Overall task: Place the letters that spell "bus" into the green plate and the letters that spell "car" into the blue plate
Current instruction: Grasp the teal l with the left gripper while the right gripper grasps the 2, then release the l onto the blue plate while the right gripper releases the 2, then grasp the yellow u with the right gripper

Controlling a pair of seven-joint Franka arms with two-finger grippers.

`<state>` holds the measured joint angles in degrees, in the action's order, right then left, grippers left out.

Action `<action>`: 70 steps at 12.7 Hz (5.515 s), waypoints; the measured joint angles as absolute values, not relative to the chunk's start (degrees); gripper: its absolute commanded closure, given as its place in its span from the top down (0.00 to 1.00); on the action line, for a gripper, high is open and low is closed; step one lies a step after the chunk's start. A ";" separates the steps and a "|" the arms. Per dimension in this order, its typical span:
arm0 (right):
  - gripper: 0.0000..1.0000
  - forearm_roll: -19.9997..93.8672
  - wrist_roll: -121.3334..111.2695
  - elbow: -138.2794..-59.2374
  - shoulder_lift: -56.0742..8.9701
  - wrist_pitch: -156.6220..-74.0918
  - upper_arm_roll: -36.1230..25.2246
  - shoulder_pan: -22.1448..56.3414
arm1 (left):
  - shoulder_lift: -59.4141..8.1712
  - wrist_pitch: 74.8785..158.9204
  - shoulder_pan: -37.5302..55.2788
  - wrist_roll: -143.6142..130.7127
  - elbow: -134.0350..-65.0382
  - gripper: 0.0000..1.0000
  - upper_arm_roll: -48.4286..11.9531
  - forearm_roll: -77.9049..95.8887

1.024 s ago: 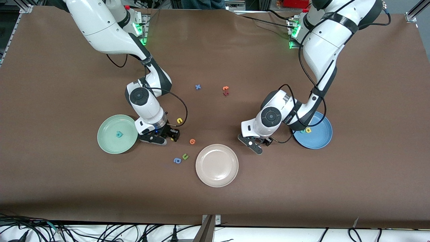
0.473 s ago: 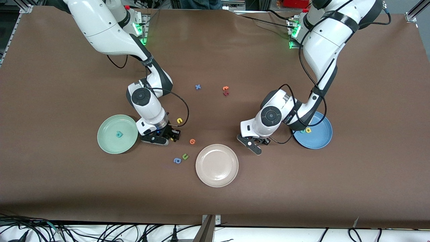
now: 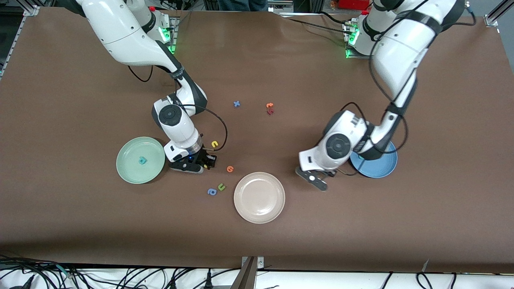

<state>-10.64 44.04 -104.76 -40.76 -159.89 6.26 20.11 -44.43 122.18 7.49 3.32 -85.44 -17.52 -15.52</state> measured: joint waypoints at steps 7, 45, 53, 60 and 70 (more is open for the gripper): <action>0.13 -10.76 38.78 -100.11 -40.72 -150.46 5.71 19.92 | -40.25 108.11 -5.33 14.18 -86.93 0.73 -17.11 -15.53; 0.99 -16.75 21.94 -105.71 -33.60 -140.05 14.73 17.77 | -0.65 88.10 3.32 -7.70 -90.73 1.00 -4.40 -2.90; 0.94 -18.37 14.94 -116.08 -33.58 -156.48 15.21 17.42 | -0.74 87.88 2.84 -7.79 -90.68 1.00 -4.19 -2.90; 0.70 -18.37 14.55 -116.35 -33.68 -157.19 13.98 17.34 | -0.83 87.84 2.84 -7.83 -90.68 1.00 -4.21 -2.90; 0.00 -18.37 14.57 -116.37 -33.64 -158.39 13.82 17.20 | -0.89 87.84 2.85 -7.84 -90.68 1.00 -4.35 -2.90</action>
<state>-18.37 14.57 -116.37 -33.64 -158.39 13.82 17.20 -0.89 87.84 2.85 -7.84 -90.68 -4.35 -2.90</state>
